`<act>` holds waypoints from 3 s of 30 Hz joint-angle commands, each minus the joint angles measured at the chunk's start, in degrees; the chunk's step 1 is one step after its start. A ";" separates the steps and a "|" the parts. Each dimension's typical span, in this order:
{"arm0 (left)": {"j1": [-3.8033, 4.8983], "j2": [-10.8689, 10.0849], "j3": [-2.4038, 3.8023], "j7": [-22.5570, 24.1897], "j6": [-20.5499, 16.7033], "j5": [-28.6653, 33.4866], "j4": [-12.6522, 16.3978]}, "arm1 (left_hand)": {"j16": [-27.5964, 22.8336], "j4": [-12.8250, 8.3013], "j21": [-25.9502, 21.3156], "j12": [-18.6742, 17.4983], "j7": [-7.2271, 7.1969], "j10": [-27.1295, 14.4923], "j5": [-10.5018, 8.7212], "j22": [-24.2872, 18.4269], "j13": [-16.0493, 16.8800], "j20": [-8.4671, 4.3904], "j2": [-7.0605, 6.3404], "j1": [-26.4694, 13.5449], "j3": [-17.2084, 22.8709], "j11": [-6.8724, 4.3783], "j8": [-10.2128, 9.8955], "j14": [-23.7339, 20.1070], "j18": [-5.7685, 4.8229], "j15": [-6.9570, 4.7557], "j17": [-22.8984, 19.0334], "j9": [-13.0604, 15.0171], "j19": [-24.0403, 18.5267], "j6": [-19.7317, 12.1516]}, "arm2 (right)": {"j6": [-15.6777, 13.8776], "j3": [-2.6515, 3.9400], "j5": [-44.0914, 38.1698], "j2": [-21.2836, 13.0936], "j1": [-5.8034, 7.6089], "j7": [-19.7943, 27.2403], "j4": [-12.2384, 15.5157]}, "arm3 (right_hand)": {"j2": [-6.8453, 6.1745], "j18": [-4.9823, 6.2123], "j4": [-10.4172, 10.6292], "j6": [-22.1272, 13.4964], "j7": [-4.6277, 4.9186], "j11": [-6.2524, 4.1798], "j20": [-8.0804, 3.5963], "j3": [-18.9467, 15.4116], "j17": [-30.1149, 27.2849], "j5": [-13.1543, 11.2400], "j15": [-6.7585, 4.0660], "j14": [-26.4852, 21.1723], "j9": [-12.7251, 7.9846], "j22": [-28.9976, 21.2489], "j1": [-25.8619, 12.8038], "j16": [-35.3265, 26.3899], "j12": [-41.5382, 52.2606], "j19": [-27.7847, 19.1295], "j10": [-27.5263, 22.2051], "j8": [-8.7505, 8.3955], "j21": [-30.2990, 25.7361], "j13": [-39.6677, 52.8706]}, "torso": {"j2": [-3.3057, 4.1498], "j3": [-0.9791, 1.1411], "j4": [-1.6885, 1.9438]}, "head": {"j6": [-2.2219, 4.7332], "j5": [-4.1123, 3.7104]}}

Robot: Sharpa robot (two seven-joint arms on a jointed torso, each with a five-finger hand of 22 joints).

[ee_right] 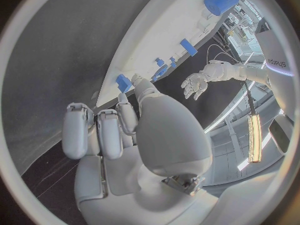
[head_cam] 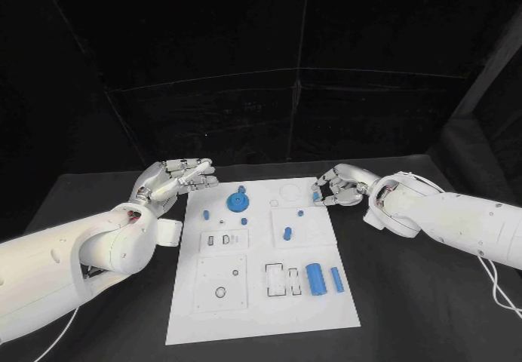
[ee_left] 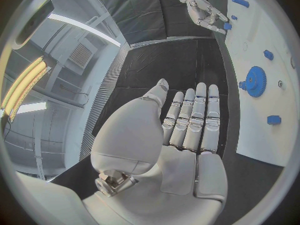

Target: Assemble the parts on the task board

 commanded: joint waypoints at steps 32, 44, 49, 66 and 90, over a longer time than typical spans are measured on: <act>0.02 0.13 0.05 0.26 0.76 -0.03 -0.15 | -0.34 -0.41 -0.20 -0.31 0.35 0.39 0.23 -0.10 -0.07 -0.02 0.22 0.21 0.05 0.00 -0.31 0.39 0.79 0.05 0.06 -0.08 0.41 0.00 | -0.51 0.04 -1.46 1.85 -0.18 -1.43 -2.24 | 3.03 -0.31 -1.41 6.79 -1.54 -1.66 -0.95 3.24 5.01 -2.85 -1.51 4.07 0.52 1.35 0.67 0.93 1.67 1.11 1.18 3.50 0.64 1.17 | -0.02 -0.04 0.00 | -0.57 0.16; 0.00 0.06 0.05 0.27 0.84 -0.03 -0.13 | -0.43 -0.55 -0.30 -0.39 0.37 0.40 0.23 -0.11 -0.08 -0.02 0.23 0.27 0.05 0.02 -0.38 0.40 0.78 0.05 0.08 -0.07 0.47 0.00 | -4.35 0.04 -1.41 1.87 -0.19 -1.69 -1.18 | 4.17 -0.59 -1.53 7.96 -2.07 -2.14 -1.42 4.97 5.52 -3.58 -1.93 4.20 0.51 2.68 0.32 1.21 2.15 1.90 1.68 4.30 1.21 1.60 | -0.04 0.01 -0.01 | -0.80 0.42; -0.01 -0.15 0.05 0.27 0.77 -0.03 -0.14 | -0.43 -0.55 -0.30 -0.39 0.37 0.40 0.23 -0.11 -0.08 -0.02 0.23 0.27 0.05 0.02 -0.38 0.40 0.78 0.05 0.08 -0.07 0.47 0.00 | -6.64 0.05 1.11 1.22 -0.17 -3.63 1.50 | 4.97 -0.60 -1.69 8.45 -2.41 -2.41 -1.63 6.07 5.62 -4.17 -2.18 4.23 0.54 2.76 0.36 1.27 2.36 1.97 2.00 4.66 1.26 1.80 | -0.08 -0.01 -0.12 | -0.79 0.53; 0.09 -0.41 0.06 0.31 0.41 -0.02 0.01 | -0.43 -0.55 -0.30 -0.39 0.37 0.40 0.23 -0.11 -0.08 -0.02 0.23 0.27 0.05 0.02 -0.38 0.40 0.78 0.05 0.08 -0.07 0.47 0.00 | -7.74 0.12 -3.53 3.37 1.11 -16.43 15.57 | 4.94 -0.81 -1.74 8.35 -2.45 -2.48 -1.80 6.77 6.15 -4.58 -2.29 4.34 0.43 3.75 -0.25 1.57 2.55 2.60 2.34 4.64 1.68 2.03 | -0.11 -0.17 0.09 | -0.57 1.86; 1.15 -0.41 0.08 0.62 0.05 -0.02 -0.62 | -0.50 -0.63 -0.39 -0.45 0.38 0.42 0.23 -0.13 -0.08 -0.02 0.23 0.26 0.03 0.03 -0.43 0.43 0.78 0.06 0.10 -0.07 0.52 0.02 | -0.32 -1.76 -15.20 18.58 0.73 -23.77 12.36 | 4.58 -0.82 -1.86 8.12 -2.37 -2.45 -1.84 7.01 5.91 -4.67 -2.30 4.30 0.32 3.78 -0.59 1.43 2.36 2.66 2.31 4.49 1.71 1.91 | -0.17 -0.20 0.13 | -1.56 3.99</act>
